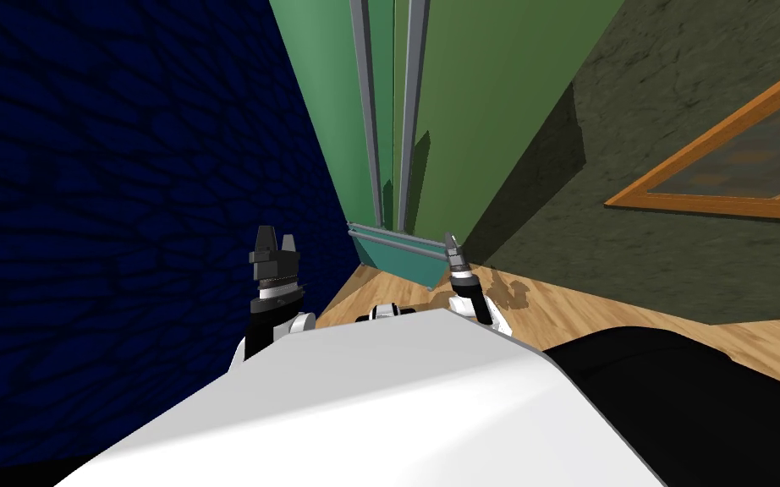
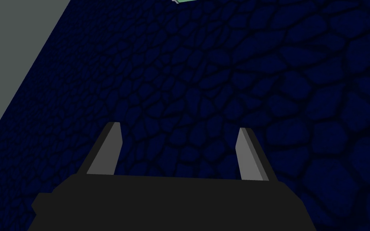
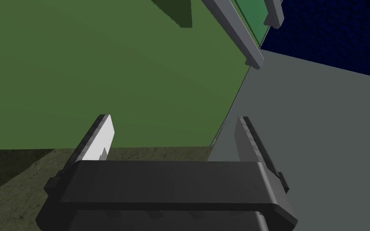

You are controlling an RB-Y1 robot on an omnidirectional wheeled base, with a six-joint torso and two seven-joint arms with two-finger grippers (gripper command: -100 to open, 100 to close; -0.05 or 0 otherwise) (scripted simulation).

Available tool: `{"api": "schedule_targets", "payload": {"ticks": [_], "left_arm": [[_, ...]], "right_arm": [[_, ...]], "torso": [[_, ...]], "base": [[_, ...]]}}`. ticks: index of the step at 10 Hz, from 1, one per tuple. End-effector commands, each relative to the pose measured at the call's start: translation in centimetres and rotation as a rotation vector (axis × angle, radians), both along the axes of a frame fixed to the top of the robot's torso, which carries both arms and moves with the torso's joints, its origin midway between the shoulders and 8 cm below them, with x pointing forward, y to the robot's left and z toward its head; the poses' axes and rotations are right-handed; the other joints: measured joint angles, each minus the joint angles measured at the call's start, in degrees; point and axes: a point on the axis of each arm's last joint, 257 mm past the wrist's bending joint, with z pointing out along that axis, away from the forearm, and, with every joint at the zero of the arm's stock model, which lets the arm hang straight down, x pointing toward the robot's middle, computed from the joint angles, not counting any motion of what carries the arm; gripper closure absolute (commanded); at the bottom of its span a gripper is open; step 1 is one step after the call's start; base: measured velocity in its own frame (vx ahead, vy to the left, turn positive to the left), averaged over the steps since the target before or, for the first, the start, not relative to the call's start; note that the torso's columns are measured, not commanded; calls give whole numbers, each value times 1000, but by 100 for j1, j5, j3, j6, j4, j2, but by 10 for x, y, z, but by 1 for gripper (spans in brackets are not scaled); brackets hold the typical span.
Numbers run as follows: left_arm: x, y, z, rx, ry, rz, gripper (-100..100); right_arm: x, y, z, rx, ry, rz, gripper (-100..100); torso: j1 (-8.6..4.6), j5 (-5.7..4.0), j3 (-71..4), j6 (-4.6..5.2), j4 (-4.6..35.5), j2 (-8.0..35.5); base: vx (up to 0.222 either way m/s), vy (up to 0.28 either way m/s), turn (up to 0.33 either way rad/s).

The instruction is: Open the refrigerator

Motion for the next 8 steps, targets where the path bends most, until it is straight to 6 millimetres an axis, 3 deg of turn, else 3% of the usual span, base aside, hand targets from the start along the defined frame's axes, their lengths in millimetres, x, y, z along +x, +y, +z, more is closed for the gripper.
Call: {"api": "schedule_targets", "payload": {"ticks": [1,8], "left_arm": [[0,0,0,0,0,0,0],[0,0,0,0,0,0,0]], "right_arm": [[0,-1,-2,-61,-7,-38,-100],[0,-7,-15,-239,-22,-145,-100]], "torso": [[0,0,1,2,0,3],[-7,-2,4,2,2,8]], "base": [[14,14,-5],[25,14,52]]}}
